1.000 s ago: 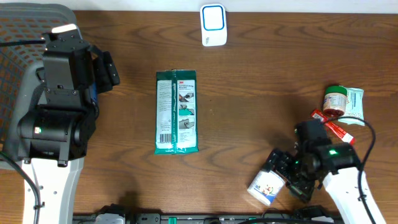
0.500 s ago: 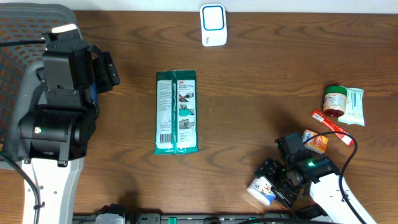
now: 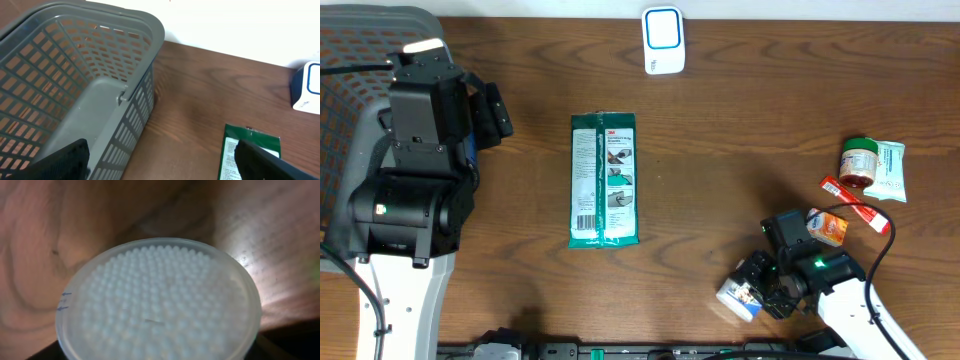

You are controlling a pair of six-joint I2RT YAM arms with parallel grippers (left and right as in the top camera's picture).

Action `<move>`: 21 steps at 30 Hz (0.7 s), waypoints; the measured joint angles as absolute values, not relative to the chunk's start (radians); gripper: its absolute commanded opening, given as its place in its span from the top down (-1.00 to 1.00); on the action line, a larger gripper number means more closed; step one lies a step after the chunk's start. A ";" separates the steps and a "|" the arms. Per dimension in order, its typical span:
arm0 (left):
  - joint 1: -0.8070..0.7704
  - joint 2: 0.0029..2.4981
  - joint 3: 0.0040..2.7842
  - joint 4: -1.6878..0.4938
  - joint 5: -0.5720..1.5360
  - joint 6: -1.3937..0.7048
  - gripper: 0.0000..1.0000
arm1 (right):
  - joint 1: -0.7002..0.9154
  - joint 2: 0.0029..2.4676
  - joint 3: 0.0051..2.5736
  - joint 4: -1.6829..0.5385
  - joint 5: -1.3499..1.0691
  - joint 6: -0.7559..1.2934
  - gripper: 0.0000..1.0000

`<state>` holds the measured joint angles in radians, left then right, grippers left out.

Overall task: Scan the item barcode
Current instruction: 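Grasp the white cotton-pad tub with the right gripper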

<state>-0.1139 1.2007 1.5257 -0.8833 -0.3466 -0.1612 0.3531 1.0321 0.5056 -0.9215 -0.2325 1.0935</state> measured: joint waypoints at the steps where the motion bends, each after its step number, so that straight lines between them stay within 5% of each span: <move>1: -0.114 1.201 1.526 -0.883 -0.347 -0.161 -0.84 | 0.353 1.032 0.516 -0.921 -0.228 1.082 -0.19; 8: -0.114 1.201 1.526 -0.883 -0.347 -0.161 -0.84 | 0.353 1.033 0.574 -0.781 -0.208 1.008 -0.13; 17: -0.114 1.201 1.526 -0.883 -0.347 -0.161 -0.85 | 0.293 1.122 0.575 -0.447 -0.490 0.784 0.37; 21: -0.114 1.201 1.526 -0.883 -0.347 -0.161 -0.85 | 0.211 1.214 0.576 -0.259 -0.844 0.628 0.90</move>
